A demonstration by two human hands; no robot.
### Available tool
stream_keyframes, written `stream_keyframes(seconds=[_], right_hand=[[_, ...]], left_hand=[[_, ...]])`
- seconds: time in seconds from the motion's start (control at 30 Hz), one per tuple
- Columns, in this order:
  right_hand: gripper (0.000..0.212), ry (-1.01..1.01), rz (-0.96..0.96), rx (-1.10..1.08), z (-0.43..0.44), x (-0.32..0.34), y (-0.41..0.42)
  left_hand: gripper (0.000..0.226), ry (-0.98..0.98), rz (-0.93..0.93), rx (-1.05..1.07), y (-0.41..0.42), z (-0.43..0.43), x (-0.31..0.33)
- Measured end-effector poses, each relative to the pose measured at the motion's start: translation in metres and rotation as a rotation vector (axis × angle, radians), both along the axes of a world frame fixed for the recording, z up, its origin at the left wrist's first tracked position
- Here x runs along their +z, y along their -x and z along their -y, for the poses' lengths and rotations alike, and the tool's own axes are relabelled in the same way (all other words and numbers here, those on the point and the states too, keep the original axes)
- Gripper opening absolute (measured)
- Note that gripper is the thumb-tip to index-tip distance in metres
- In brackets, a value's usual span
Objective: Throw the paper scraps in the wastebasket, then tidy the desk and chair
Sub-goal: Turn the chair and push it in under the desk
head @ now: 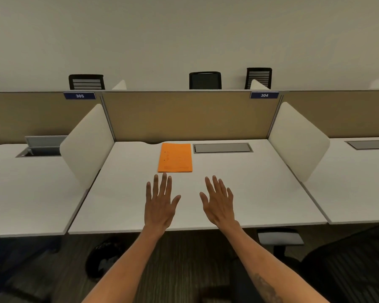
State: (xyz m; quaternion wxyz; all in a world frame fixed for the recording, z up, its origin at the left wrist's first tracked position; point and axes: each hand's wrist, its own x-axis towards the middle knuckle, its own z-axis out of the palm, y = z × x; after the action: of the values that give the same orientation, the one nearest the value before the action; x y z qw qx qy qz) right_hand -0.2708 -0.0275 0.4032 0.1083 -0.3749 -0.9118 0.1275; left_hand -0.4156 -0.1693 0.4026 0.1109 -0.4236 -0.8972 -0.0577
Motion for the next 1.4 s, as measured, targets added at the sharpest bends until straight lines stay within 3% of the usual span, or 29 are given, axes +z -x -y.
stream_keyframes(seconds=[1.07, 1.4], right_hand=[[0.061, -0.070, -0.017, 0.034, 0.069, 0.030, -0.145], [0.061, -0.080, -0.032, 0.059, 0.119, 0.022, -0.222]], left_hand=[[0.078, 0.022, 0.013, -0.041, -0.139, 0.060, 0.046], [0.077, 0.060, -0.011, -0.010, -0.223, 0.116, 0.038]])
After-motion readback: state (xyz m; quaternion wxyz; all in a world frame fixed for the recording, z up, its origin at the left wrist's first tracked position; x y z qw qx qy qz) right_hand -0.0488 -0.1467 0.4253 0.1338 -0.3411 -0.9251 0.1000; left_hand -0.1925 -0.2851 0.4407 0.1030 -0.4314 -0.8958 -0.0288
